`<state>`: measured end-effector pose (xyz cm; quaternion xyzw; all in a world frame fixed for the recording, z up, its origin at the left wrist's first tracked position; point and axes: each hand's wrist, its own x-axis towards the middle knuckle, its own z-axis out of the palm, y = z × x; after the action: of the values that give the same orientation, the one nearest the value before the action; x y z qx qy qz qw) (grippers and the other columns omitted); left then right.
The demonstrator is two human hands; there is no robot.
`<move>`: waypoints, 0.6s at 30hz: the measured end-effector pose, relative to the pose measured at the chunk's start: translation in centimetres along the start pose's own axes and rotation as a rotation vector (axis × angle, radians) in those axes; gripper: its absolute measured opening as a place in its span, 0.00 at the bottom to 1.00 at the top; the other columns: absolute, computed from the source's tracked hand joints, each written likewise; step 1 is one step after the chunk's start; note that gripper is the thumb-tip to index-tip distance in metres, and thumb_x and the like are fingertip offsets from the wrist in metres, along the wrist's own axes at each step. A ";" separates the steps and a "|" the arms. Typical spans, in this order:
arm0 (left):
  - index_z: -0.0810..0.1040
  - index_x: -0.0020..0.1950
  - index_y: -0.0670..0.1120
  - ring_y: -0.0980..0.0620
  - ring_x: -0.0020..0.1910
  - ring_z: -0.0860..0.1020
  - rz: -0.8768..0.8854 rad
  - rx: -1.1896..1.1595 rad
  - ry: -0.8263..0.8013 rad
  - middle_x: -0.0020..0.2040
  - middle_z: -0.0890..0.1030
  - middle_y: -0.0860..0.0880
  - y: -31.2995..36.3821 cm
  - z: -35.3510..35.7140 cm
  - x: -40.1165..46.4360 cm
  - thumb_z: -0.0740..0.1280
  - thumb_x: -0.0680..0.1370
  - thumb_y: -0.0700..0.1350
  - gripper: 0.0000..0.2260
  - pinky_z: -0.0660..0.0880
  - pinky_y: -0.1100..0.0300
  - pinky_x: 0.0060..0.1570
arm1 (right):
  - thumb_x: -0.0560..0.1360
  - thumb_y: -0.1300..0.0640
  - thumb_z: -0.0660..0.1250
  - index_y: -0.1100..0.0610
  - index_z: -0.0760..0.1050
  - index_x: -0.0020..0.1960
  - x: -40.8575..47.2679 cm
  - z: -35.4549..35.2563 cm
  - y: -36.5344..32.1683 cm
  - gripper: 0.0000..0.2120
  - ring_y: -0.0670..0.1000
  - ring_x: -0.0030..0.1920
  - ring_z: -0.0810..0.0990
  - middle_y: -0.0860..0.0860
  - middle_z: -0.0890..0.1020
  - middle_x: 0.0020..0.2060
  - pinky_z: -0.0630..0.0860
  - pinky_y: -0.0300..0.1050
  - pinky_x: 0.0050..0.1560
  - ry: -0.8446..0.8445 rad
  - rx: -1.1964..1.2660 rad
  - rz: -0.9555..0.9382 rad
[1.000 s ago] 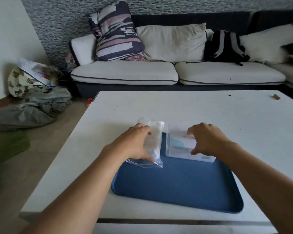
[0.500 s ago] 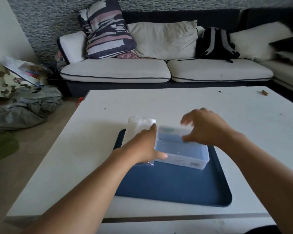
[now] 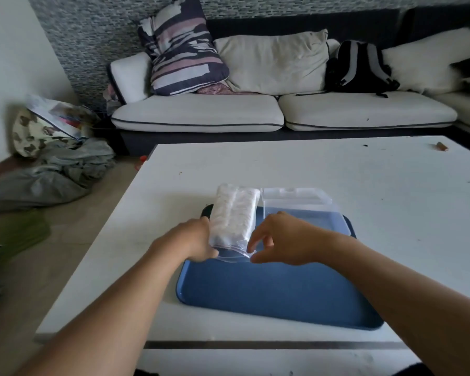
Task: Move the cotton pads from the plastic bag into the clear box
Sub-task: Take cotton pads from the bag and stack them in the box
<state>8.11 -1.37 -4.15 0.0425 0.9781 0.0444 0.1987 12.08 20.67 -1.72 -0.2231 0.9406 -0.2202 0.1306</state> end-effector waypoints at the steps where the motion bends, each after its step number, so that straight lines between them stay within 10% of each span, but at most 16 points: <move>1: 0.73 0.59 0.47 0.45 0.48 0.79 0.016 -0.042 0.051 0.55 0.79 0.47 0.0 0.1 0.1 0.68 0.75 0.53 0.16 0.76 0.54 0.43 | 0.75 0.49 0.74 0.48 0.84 0.56 0.3 0.3 -0.5 0.11 0.46 0.41 0.78 0.41 0.77 0.35 0.71 0.36 0.43 -0.036 -0.026 -0.022; 6: 0.70 0.30 0.46 0.45 0.32 0.75 0.107 -0.178 0.365 0.32 0.74 0.48 0.5 -1.2 -0.1 0.62 0.77 0.45 0.15 0.63 0.59 0.29 | 0.77 0.46 0.70 0.46 0.82 0.61 1.5 1.1 -1.8 0.14 0.49 0.49 0.79 0.42 0.81 0.44 0.72 0.41 0.50 0.026 -0.093 -0.014; 13: 0.81 0.49 0.50 0.45 0.40 0.76 0.119 -0.371 0.618 0.42 0.79 0.50 2.2 -2.6 -1.3 0.61 0.81 0.46 0.09 0.71 0.58 0.40 | 0.74 0.49 0.74 0.47 0.87 0.48 4.1 0.6 -2.3 0.05 0.58 0.51 0.75 0.52 0.76 0.48 0.72 0.49 0.46 0.682 -0.450 -0.007; 18: 0.73 0.47 0.48 0.42 0.43 0.79 0.094 -0.738 0.457 0.45 0.81 0.46 2.2 -2.7 -0.6 0.57 0.82 0.45 0.08 0.79 0.48 0.42 | 0.74 0.47 0.73 0.46 0.82 0.61 5.1 1.4 -2.2 0.16 0.58 0.67 0.69 0.52 0.73 0.65 0.72 0.51 0.58 0.603 -0.453 0.035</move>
<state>7.75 0.56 -1.16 0.0020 0.9125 0.4084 -0.0232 8.92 15.96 -2.65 -0.1551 0.9653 -0.0602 -0.2011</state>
